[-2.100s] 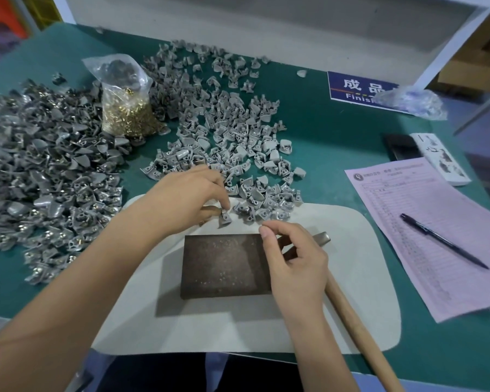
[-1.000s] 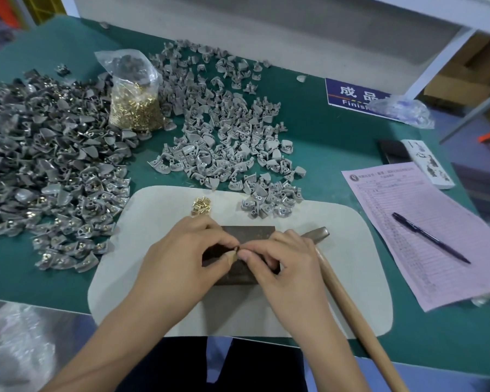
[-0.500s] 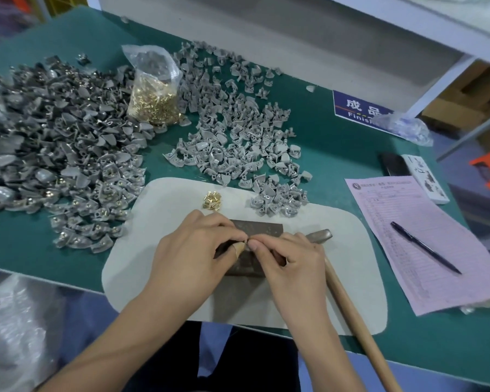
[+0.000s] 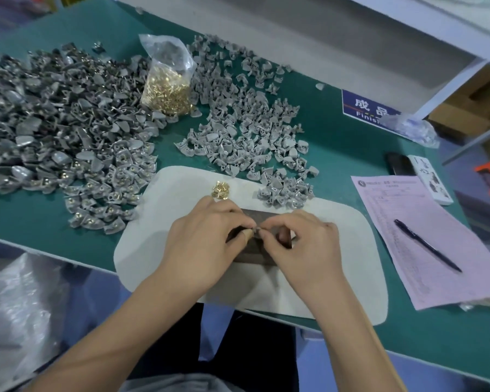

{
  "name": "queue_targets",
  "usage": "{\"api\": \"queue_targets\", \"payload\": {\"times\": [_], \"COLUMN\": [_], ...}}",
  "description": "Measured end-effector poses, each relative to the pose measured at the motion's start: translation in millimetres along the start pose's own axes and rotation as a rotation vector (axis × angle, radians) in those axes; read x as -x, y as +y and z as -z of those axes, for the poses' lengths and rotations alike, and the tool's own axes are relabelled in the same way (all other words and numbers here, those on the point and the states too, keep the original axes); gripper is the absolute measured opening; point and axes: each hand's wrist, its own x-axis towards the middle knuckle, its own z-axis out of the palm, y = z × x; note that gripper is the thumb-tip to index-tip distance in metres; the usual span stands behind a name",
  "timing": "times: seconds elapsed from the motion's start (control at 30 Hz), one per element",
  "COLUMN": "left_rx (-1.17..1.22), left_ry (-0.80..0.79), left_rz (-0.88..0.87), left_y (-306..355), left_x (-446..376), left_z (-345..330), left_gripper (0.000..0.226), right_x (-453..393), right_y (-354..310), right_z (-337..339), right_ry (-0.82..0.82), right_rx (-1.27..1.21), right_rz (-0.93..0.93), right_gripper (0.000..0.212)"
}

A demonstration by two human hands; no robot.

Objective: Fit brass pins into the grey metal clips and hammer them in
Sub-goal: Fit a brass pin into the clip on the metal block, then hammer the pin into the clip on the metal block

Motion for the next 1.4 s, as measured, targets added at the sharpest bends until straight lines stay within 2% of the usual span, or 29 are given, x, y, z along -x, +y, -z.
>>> {"api": "queue_targets", "payload": {"times": [0.2, 0.3, 0.47, 0.57, 0.7, 0.83, 1.07, 1.27, 1.33, 1.4], "left_rx": [-0.055, 0.072, 0.229, 0.301, 0.311, 0.324, 0.314, 0.301, 0.268, 0.217], "left_ry": [0.01, 0.041, 0.183, 0.237, 0.196, 0.149, 0.132, 0.129, 0.114, 0.096], "left_rz": [-0.064, -0.074, -0.056, -0.015, -0.017, -0.011, -0.006, 0.01, -0.003, -0.007], "left_y": [-0.5, -5.0, -8.1, -8.5, -8.8, -8.7, -12.8, -11.9, -11.8, -12.0], "left_x": [-2.9, 0.8, 12.2, 11.6, 8.3, 7.6, 7.5, 8.6, 8.6, 8.4], "left_z": [1.3, -8.2, -30.3, -34.4, -29.4, -24.7, -26.2, -24.7, -23.5, -20.5], "left_gripper": [0.012, 0.013, 0.014, 0.012, 0.01, 0.011, 0.015, 0.014, 0.013, 0.012], "right_x": [-4.0, -5.8, -7.5, -12.4, -13.7, -19.2, -16.7, -8.3, 2.2, 18.4], "right_y": [-2.1, -8.9, -28.6, -31.7, -33.1, -20.4, -1.4, 4.1, 12.3, 26.8], "right_z": [5.3, 11.2, 13.7, 18.0, 14.9, 13.4, 11.5, 1.6, 4.7, 11.6], "right_ry": [-0.116, -0.158, -0.232, -0.288, -0.294, -0.352, -0.273, -0.184, -0.101, 0.086], "right_rx": [-0.023, 0.111, 0.371, 0.381, 0.368, 0.226, -0.042, -0.065, -0.227, -0.319], "right_rz": [0.028, 0.1, 0.18, 0.148, 0.159, 0.122, 0.051, 0.065, 0.035, 0.014], "right_gripper": [0.009, 0.007, 0.011, 0.014, 0.012, 0.016, 0.013, 0.013, 0.01, 0.005]}}
